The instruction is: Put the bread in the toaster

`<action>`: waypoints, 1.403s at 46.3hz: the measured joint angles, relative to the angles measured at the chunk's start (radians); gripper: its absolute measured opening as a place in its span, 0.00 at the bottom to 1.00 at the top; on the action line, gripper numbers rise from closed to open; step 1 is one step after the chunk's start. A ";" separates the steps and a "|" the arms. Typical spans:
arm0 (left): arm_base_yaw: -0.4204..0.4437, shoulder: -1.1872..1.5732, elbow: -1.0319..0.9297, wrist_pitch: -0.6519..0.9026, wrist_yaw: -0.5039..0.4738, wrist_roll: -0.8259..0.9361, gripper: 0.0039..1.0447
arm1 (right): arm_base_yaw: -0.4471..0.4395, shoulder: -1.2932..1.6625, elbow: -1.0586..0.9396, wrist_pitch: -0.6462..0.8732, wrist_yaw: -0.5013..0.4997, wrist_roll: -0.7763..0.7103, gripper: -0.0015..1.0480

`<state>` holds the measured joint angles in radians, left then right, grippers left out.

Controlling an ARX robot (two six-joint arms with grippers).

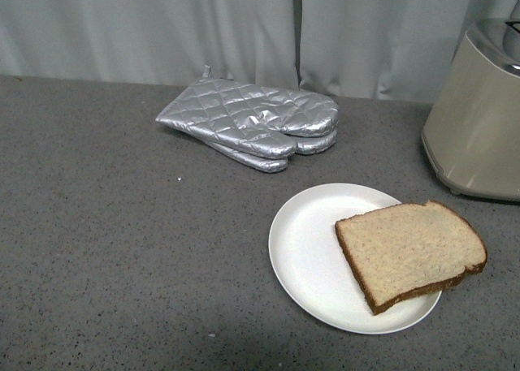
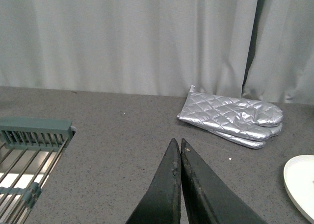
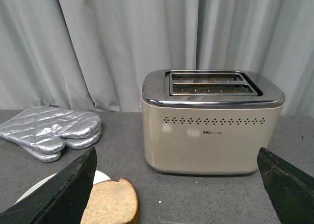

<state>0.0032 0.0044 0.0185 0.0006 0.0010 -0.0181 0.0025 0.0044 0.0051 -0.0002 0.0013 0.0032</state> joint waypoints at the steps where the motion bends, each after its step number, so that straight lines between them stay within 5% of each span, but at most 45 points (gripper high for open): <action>1: 0.000 0.000 0.000 0.000 0.001 0.002 0.03 | 0.000 0.000 0.000 0.000 0.000 0.000 0.91; 7: 0.000 0.000 0.000 0.000 0.001 0.007 0.05 | 0.000 0.000 0.000 0.000 0.000 0.000 0.91; 15: 0.000 0.000 0.000 0.000 0.000 0.010 0.39 | -0.005 0.007 0.003 -0.012 -0.017 0.008 0.91; 20: 0.000 -0.001 0.000 0.000 0.000 0.010 0.62 | -0.085 0.240 0.113 -0.239 -0.231 0.218 0.91; 28: 0.000 -0.001 0.000 0.000 0.001 0.011 0.95 | -0.151 0.641 0.132 0.010 -0.193 0.397 0.91; 44: 0.000 -0.001 0.000 0.000 0.000 0.012 0.94 | -0.020 1.244 0.082 0.479 -0.072 0.621 0.91; 65: 0.000 -0.001 0.000 0.000 0.001 0.012 0.94 | 0.082 1.625 0.115 0.826 -0.024 0.801 0.91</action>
<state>0.0032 0.0036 0.0185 0.0006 0.0017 -0.0063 0.0845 1.6295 0.1200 0.8257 -0.0227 0.8043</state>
